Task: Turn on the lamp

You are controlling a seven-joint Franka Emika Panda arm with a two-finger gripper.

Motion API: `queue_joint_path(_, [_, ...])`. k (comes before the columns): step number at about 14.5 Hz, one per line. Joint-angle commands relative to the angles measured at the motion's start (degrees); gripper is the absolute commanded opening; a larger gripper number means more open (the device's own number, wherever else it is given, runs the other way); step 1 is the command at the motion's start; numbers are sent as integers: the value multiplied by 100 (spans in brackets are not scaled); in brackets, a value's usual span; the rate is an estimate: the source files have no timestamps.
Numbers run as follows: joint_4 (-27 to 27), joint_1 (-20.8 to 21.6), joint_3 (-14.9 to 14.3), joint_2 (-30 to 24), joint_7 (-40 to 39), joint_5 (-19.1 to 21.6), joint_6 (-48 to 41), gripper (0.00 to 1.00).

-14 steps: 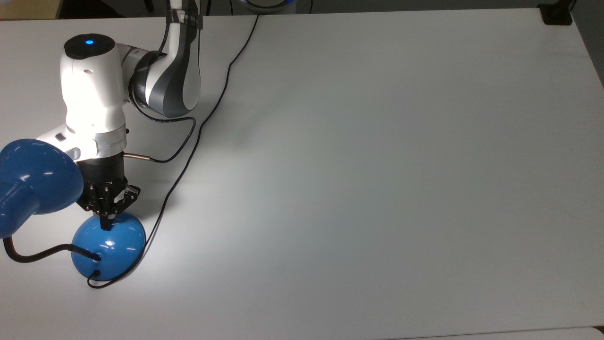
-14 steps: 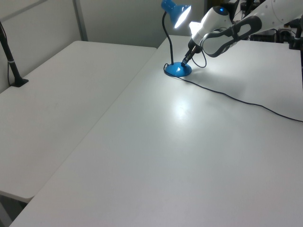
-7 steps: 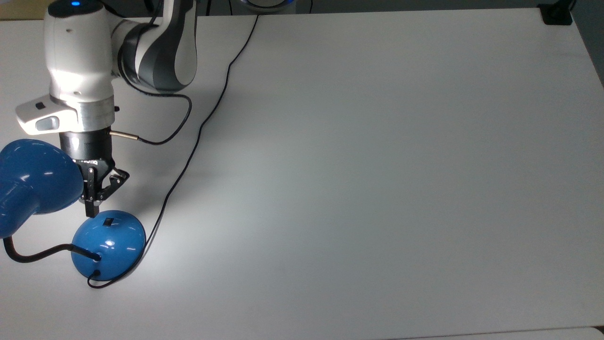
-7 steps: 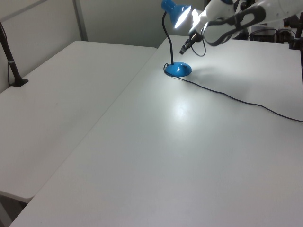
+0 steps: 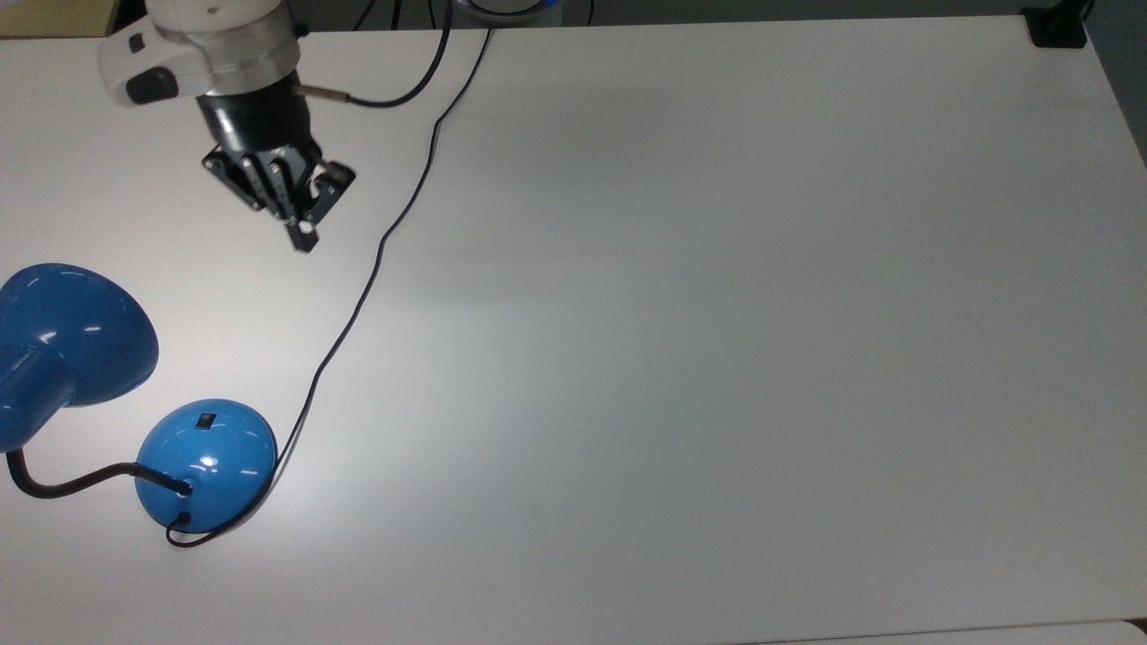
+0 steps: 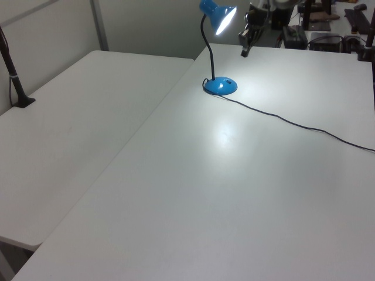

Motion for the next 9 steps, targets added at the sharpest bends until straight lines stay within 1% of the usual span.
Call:
queue_joint_path(1, [-109,273,-42,-863,-280,-459,-2201,66])
queue_joint_path(2, [-29,317,-42,-1004,-622,-530,-2721,100])
queue_joint_path(3, [-2,396,-85,-1196,-948,-548,-3109,100])
queue_joint_path(4, [-2,440,-173,-1303,-951,-522,-3165,100])
queue_joint_path(6, [-2,467,-314,-1330,-934,-513,-3183,100])
queue_joint_path(9, [-46,546,-314,-1321,-724,-496,-3087,100])
